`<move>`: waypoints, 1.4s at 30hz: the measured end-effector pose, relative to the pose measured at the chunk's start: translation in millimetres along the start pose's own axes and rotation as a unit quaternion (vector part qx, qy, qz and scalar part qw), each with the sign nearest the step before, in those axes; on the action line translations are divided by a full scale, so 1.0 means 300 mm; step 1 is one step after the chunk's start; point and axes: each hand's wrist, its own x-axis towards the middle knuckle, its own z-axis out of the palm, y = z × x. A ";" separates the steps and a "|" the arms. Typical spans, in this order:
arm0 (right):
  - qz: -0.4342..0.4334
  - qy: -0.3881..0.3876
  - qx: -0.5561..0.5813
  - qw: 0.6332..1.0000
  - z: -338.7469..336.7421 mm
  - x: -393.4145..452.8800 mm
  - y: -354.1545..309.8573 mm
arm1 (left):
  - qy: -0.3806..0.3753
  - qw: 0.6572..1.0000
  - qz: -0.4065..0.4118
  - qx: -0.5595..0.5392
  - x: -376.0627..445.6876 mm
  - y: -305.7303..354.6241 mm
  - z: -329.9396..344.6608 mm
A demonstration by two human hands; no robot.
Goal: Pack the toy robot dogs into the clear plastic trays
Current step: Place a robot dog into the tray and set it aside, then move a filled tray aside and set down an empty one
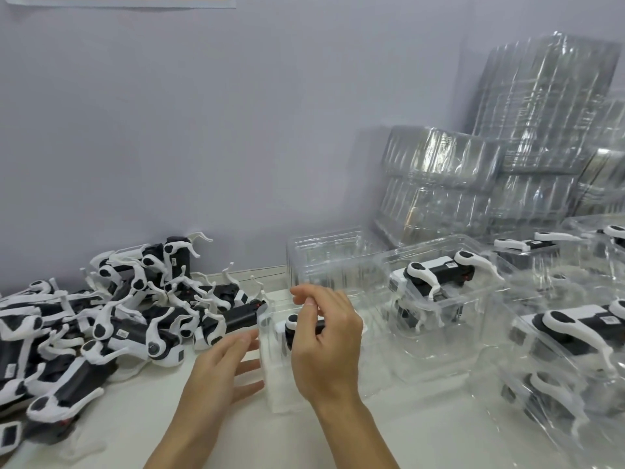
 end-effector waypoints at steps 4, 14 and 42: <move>-0.002 0.003 -0.001 1.000 0.004 0.000 0.000 | -0.020 0.999 -0.007 -0.028 -0.001 -0.003 0.012; -0.007 0.007 0.002 1.000 0.010 0.002 0.003 | -0.093 0.995 0.006 -0.027 -0.006 -0.007 0.063; 0.065 0.167 -0.009 0.984 -0.022 0.036 0.033 | -0.208 0.977 -0.031 0.035 0.118 0.021 0.289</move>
